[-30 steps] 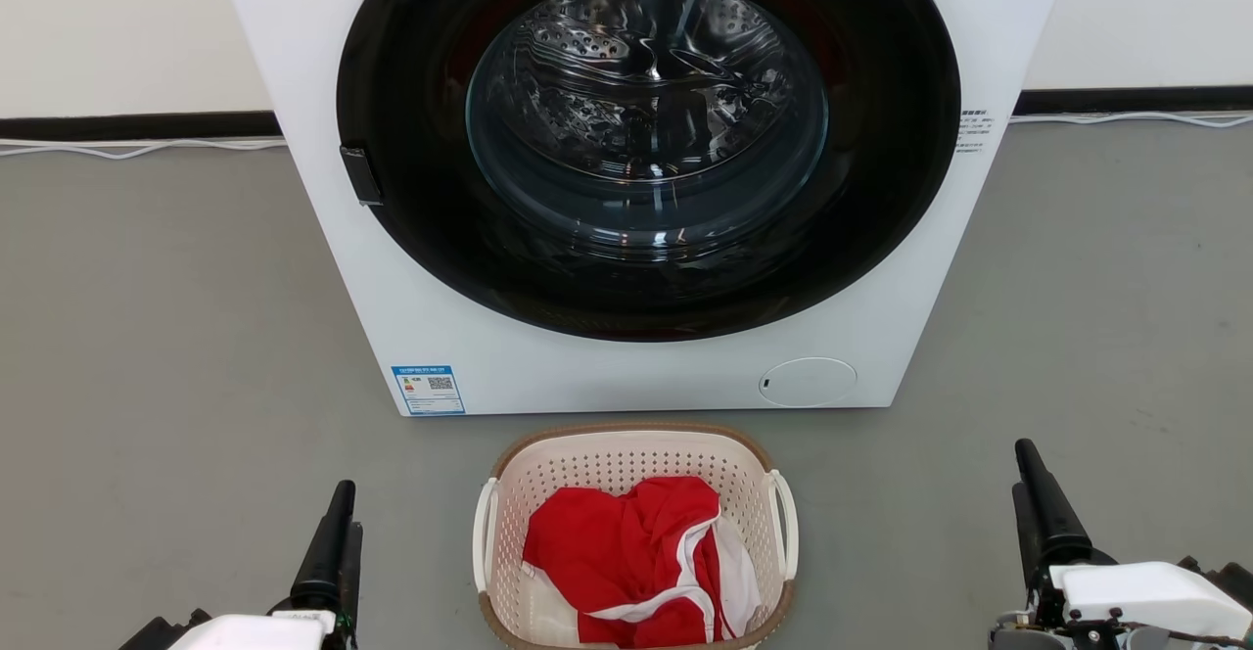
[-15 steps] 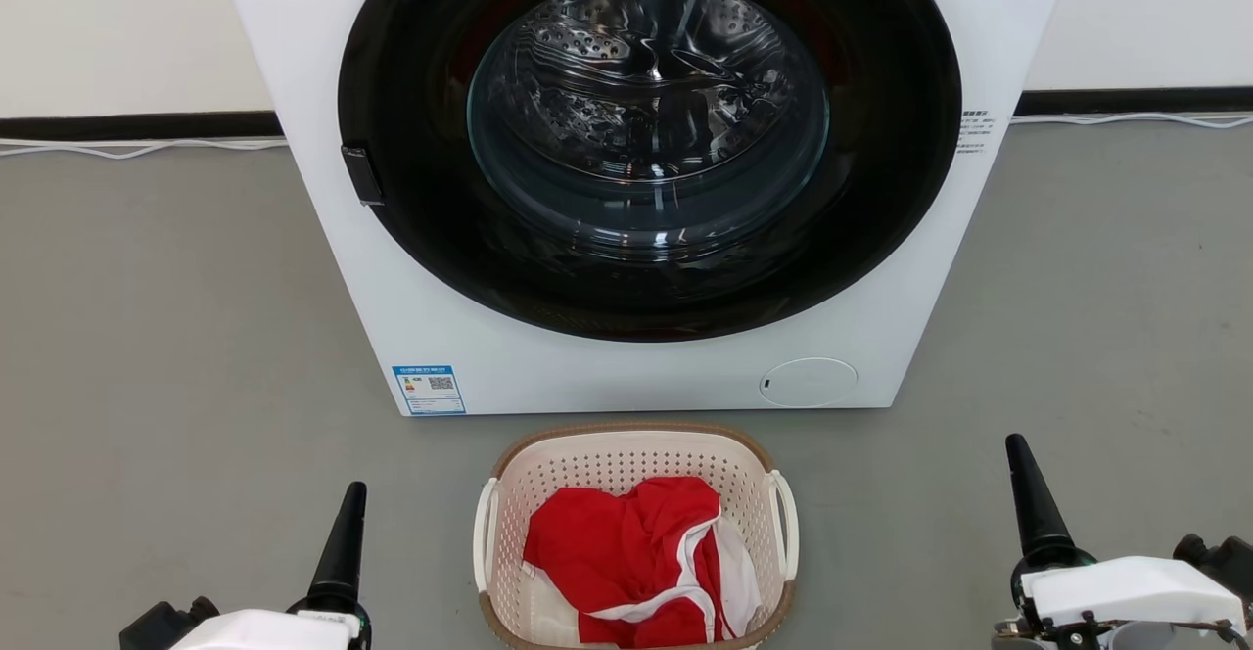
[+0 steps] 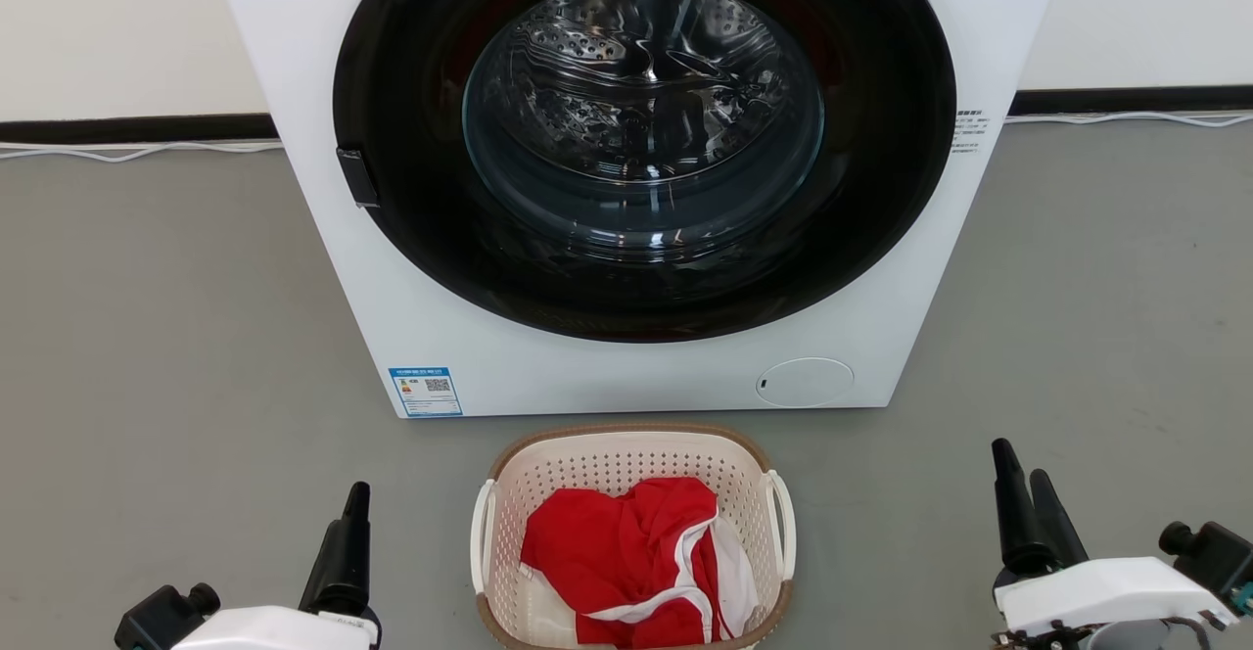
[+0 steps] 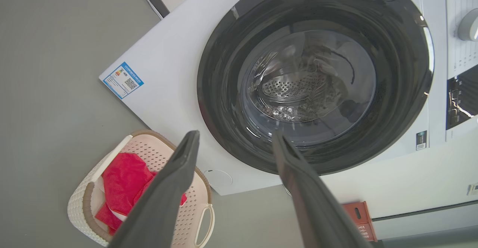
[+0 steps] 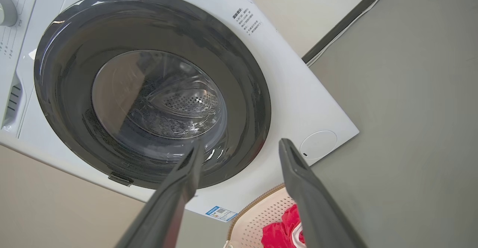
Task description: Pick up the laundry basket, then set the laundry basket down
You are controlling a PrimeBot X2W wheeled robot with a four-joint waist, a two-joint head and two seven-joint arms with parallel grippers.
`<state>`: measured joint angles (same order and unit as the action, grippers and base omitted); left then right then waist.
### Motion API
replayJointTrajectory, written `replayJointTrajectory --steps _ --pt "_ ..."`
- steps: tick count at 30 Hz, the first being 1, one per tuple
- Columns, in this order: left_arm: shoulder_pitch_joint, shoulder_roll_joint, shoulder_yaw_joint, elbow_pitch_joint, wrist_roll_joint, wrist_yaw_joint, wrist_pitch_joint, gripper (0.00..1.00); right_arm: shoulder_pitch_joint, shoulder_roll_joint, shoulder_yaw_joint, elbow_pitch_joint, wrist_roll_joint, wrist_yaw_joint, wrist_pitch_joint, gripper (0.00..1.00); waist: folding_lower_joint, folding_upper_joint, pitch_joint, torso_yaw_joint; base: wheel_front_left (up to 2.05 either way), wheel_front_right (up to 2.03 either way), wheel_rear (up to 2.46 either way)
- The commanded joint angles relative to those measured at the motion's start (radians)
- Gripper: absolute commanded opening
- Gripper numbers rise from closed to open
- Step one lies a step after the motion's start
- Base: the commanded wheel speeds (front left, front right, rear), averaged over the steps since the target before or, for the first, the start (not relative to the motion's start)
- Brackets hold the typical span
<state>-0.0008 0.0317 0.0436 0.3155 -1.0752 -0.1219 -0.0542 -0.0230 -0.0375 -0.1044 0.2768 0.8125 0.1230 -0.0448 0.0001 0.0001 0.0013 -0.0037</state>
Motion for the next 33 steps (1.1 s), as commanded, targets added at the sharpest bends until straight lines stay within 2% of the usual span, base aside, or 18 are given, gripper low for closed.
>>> replayJointTrajectory --steps 1,9,33 --pt "-0.032 0.010 0.016 -0.023 0.022 0.002 -0.008 1.00 -0.037 -0.009 0.012 -0.022 -0.029 0.003 -0.017 1.00 -0.0001 -0.0001 0.000 0.000 0.00 0.00 0.00" --pt "-0.049 0.011 0.020 -0.013 0.138 -0.003 -0.031 1.00 -0.055 -0.010 0.022 0.005 -0.170 0.004 -0.040 1.00 -0.0001 -0.0001 0.002 -0.003 0.00 0.00 0.00" --pt "-0.059 0.014 0.014 0.010 0.395 -0.006 -0.101 1.00 -0.058 -0.011 0.037 0.004 -0.502 0.005 -0.111 1.00 0.0000 -0.0001 0.006 0.007 0.00 0.00 0.00"
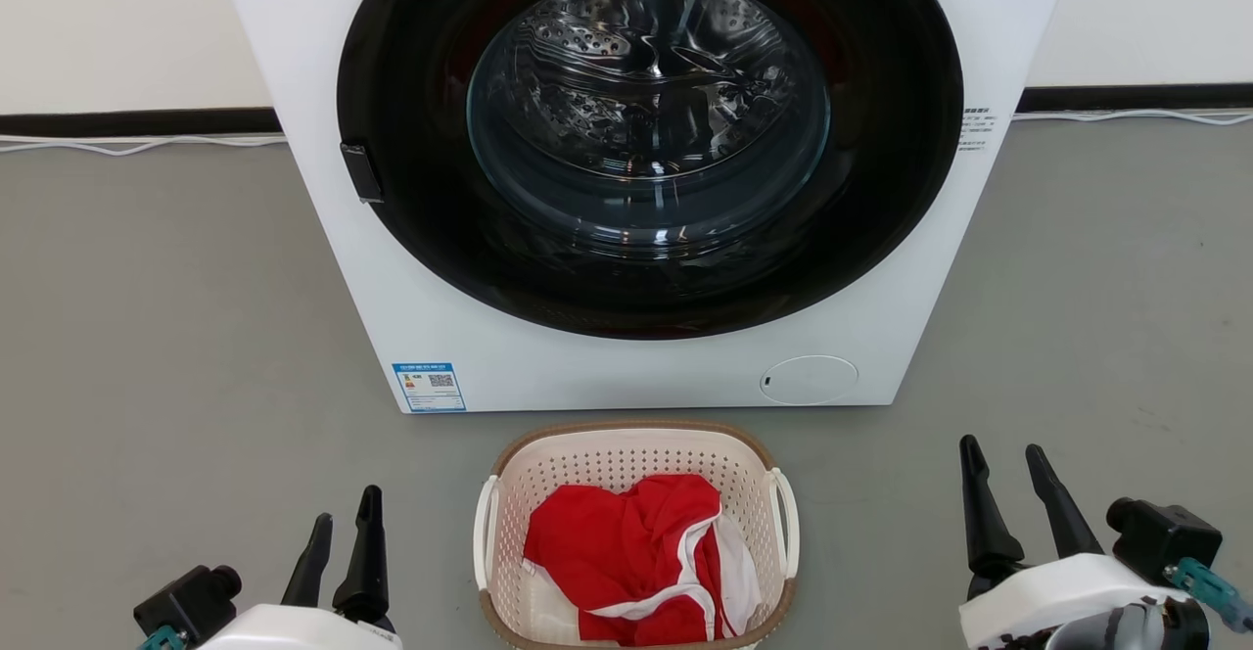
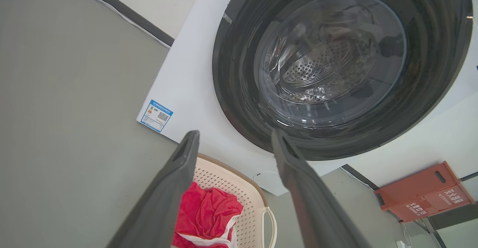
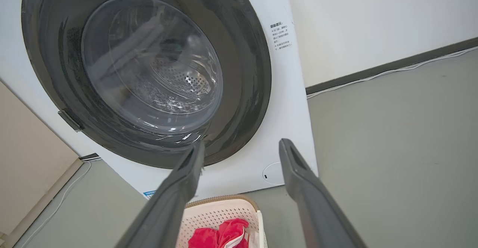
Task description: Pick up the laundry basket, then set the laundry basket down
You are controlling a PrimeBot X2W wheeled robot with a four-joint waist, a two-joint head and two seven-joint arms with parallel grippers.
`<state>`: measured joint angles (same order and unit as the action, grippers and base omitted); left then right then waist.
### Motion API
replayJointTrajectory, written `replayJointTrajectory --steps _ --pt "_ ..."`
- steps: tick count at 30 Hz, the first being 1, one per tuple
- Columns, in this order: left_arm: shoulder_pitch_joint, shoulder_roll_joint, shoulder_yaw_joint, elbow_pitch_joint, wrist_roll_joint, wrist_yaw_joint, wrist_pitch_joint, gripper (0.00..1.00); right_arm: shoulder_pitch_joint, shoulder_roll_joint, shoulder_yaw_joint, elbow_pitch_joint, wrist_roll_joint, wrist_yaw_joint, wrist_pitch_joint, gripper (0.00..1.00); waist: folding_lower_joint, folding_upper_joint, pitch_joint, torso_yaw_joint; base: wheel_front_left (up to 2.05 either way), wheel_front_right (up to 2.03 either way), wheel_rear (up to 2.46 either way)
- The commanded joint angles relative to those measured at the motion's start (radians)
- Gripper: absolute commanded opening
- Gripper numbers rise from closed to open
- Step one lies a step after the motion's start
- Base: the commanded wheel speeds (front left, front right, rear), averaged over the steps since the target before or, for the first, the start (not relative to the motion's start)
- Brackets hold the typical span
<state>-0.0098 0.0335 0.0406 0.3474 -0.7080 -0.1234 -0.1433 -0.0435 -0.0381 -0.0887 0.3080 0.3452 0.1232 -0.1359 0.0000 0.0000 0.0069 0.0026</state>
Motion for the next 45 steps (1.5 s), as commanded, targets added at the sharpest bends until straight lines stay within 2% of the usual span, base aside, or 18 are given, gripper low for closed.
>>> replayJointTrajectory --steps 1,36,45 --pt "-0.051 0.012 0.017 -0.021 0.039 -0.005 -0.015 1.00 -0.037 -0.010 0.021 -0.028 -0.049 0.005 -0.023 1.00 0.0000 0.0000 0.000 0.001 0.00 0.00 0.00" --pt "-0.063 0.017 0.015 -0.003 0.424 -0.007 -0.118 1.00 -0.031 -0.012 0.040 -0.017 -0.518 0.007 -0.125 1.00 0.0000 0.0000 0.008 -0.005 0.00 0.00 0.00" --pt "-0.066 0.017 0.014 0.001 0.428 -0.007 -0.118 1.00 -0.032 -0.012 0.031 -0.015 -0.512 0.008 -0.126 1.00 0.0000 0.0000 0.010 -0.005 0.00 0.00 0.00"
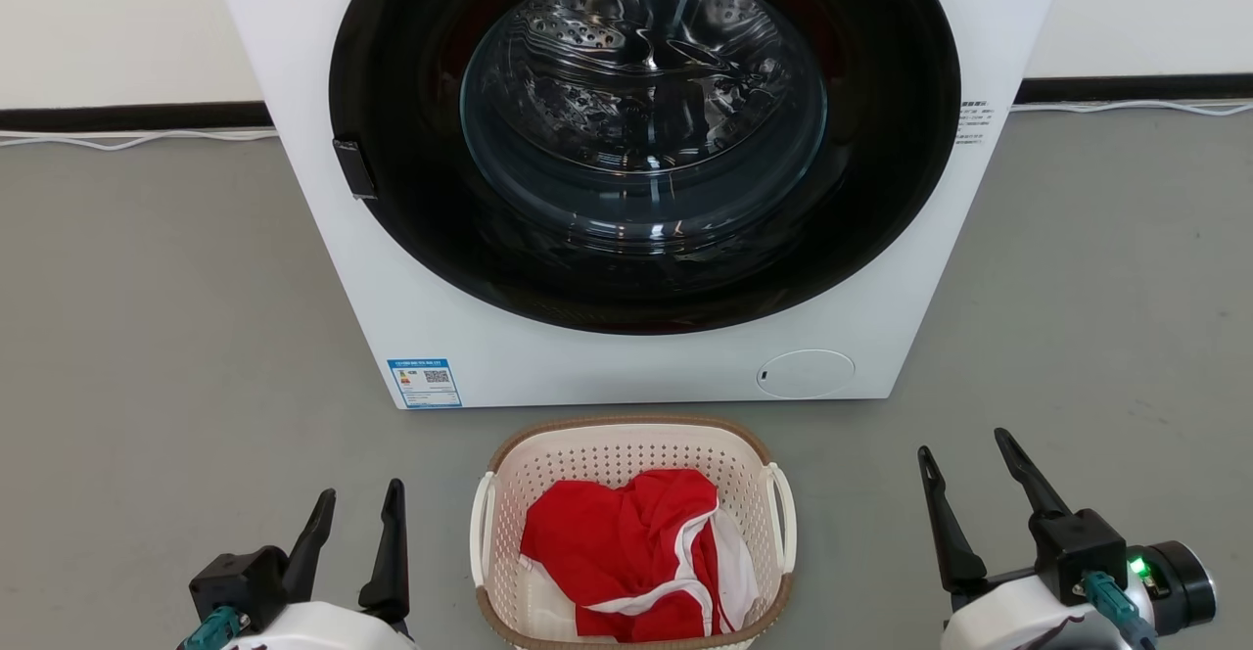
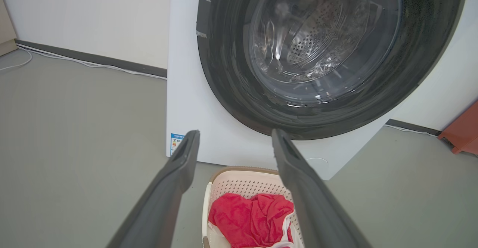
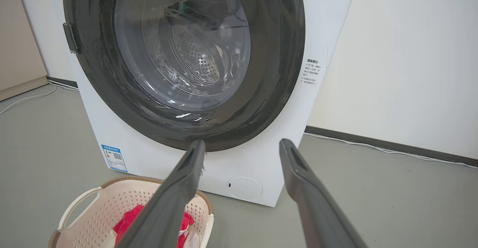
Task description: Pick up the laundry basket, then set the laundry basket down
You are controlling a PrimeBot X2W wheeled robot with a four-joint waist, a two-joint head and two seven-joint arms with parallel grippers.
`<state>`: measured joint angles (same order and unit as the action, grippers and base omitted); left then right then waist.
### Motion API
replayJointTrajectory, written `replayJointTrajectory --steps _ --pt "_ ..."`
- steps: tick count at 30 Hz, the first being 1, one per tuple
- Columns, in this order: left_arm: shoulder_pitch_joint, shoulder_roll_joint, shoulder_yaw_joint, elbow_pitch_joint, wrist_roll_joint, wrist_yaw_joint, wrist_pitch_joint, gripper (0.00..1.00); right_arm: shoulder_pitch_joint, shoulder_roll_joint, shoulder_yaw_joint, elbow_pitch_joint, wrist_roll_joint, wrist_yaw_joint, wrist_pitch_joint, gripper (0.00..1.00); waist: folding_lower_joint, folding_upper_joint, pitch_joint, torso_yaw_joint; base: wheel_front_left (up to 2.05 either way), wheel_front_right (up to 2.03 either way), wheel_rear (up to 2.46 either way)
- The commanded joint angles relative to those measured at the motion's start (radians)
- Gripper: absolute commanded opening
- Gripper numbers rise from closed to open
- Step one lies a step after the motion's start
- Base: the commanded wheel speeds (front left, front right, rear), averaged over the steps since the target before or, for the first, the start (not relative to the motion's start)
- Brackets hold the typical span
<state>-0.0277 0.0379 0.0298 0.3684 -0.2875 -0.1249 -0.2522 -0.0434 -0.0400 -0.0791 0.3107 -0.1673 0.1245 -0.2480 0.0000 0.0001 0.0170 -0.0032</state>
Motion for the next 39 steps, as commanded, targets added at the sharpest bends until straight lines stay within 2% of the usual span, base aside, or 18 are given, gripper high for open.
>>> replayJointTrajectory --steps 1,15,31,39 --pt "-0.049 0.012 0.025 -0.019 0.007 -0.006 -0.010 1.00 -0.031 -0.010 0.020 -0.018 0.001 0.006 -0.014 1.00 0.0000 -0.0001 0.000 0.001 0.00 0.00 0.00" --pt "-0.068 0.019 0.015 -0.021 0.004 -0.006 -0.010 1.00 -0.055 -0.010 0.010 -0.015 0.005 0.006 -0.014 1.00 0.0000 -0.0001 0.051 0.009 0.00 0.00 0.00" --pt "-0.239 0.035 -0.067 0.048 -0.044 -0.006 -0.010 1.00 -0.208 -0.010 -0.020 0.079 0.002 0.006 -0.014 1.00 0.0000 -0.0001 0.302 0.058 0.00 0.00 0.00" --pt "-0.374 0.054 -0.148 0.159 -0.079 -0.006 -0.010 1.00 -0.320 -0.010 -0.051 0.174 0.011 0.006 -0.014 1.00 0.0000 -0.0001 0.445 0.082 0.00 0.00 0.00"
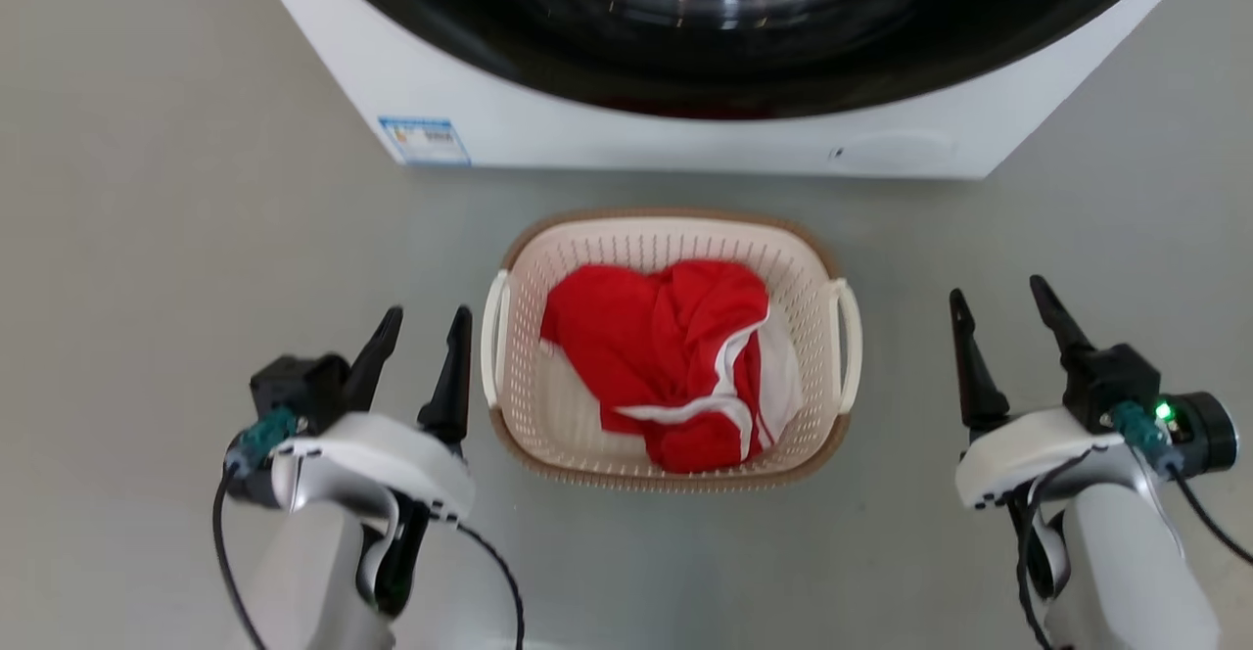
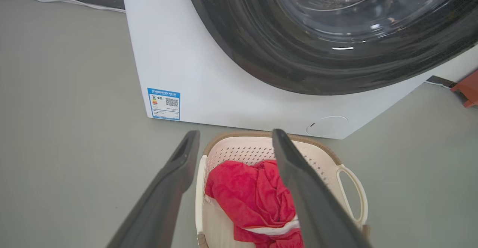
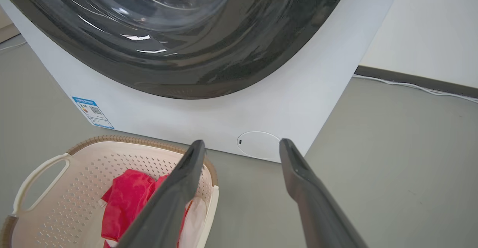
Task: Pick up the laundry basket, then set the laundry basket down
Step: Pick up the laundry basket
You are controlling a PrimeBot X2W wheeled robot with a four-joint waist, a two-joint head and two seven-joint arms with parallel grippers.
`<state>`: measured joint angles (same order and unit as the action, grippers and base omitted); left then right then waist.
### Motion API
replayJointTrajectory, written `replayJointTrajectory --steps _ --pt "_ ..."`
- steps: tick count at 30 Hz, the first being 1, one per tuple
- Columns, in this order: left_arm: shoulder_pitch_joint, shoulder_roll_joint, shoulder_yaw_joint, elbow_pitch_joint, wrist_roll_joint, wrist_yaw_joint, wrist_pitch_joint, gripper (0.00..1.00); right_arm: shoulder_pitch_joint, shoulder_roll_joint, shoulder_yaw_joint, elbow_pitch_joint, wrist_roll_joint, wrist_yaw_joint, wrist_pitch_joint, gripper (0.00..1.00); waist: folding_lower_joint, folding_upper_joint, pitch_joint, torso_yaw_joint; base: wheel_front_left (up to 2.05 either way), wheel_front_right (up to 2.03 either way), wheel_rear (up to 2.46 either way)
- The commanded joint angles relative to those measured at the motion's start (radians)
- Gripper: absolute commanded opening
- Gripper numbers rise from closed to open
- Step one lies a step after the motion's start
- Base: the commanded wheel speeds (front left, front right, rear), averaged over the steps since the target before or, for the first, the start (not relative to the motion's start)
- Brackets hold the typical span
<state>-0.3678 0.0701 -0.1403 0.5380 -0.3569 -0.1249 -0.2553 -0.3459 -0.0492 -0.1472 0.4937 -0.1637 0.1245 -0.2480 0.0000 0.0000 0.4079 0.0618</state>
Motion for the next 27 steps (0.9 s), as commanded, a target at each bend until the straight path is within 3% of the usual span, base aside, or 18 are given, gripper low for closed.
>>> replayJointTrajectory --steps 1,15,27 --pt "-0.052 0.022 0.013 0.005 -0.016 -0.006 -0.006 1.00 -0.030 -0.001 0.012 0.009 0.006 0.006 -0.014 1.00 0.0000 0.0000 0.071 0.020 0.00 0.00 0.00" --pt "-0.291 0.039 -0.121 0.228 -0.099 -0.006 -0.006 1.00 -0.203 -0.001 0.000 0.175 -0.014 0.006 -0.014 1.00 0.0000 0.0000 0.283 0.036 0.00 0.00 0.00" --pt "-0.422 0.043 -0.156 0.329 -0.151 -0.006 -0.006 1.00 -0.297 -0.001 0.010 0.219 -0.008 0.006 -0.014 1.00 0.0000 0.0000 0.411 0.033 0.00 0.00 0.00"
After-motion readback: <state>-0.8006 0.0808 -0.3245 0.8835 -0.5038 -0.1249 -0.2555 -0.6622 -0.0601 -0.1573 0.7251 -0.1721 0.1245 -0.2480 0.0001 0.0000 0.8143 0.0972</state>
